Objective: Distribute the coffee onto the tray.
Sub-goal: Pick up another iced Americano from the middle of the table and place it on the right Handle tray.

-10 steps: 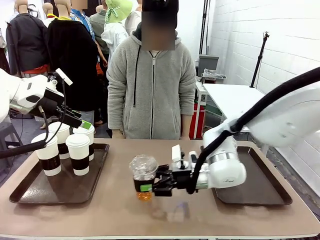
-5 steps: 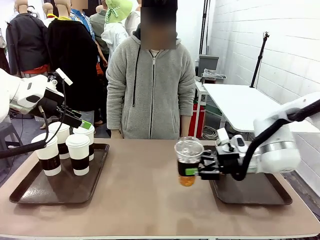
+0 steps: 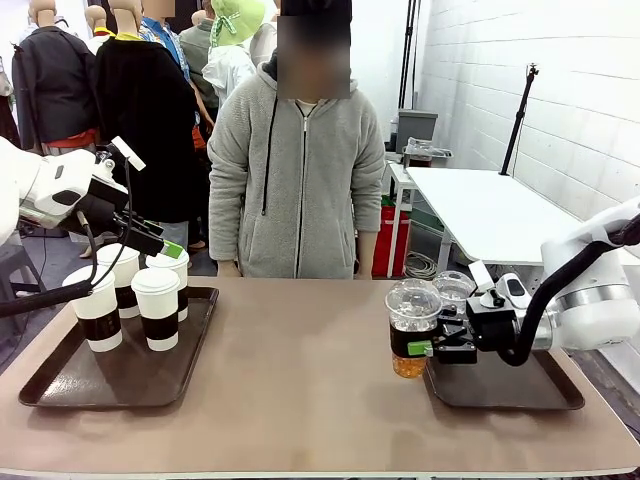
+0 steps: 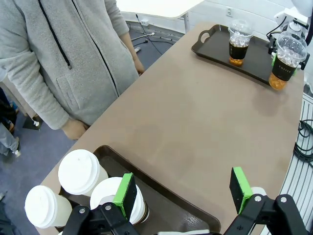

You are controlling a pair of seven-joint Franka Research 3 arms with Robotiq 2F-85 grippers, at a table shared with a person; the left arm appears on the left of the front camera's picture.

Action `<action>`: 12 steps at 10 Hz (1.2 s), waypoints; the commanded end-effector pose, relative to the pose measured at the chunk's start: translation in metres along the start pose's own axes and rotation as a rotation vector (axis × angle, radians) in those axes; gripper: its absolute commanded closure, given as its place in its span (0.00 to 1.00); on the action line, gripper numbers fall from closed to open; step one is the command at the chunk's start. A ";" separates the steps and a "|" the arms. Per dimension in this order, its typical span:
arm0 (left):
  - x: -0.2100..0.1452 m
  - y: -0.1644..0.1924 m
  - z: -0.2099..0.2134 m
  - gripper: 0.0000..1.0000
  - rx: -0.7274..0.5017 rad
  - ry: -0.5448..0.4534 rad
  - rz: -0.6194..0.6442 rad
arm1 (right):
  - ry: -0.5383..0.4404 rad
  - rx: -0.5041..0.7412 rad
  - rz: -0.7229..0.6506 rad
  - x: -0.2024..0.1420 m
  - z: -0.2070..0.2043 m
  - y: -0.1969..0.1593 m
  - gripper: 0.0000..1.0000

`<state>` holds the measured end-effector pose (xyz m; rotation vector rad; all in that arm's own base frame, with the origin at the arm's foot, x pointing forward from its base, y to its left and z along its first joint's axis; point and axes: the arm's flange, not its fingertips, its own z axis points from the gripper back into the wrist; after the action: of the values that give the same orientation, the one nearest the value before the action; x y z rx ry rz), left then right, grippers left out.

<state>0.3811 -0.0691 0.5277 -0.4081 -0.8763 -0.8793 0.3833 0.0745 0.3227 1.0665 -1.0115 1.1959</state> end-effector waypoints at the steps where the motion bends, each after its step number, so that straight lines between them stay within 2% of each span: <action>1: -0.003 0.004 -0.002 0.00 -0.018 -0.010 -0.018 | -0.002 0.003 0.005 0.002 -0.001 0.000 0.34; 5: -0.003 0.004 -0.002 0.00 -0.018 -0.010 -0.018 | 0.004 -0.002 -0.001 -0.001 0.000 0.000 0.34; 12: -0.003 0.004 -0.002 0.00 -0.018 -0.010 -0.018 | -0.025 -0.062 0.032 -0.052 0.075 -0.015 0.34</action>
<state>0.3811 -0.0691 0.5277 -0.4083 -0.8762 -0.8792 0.3816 -0.0011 0.2858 0.9904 -1.0537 1.1572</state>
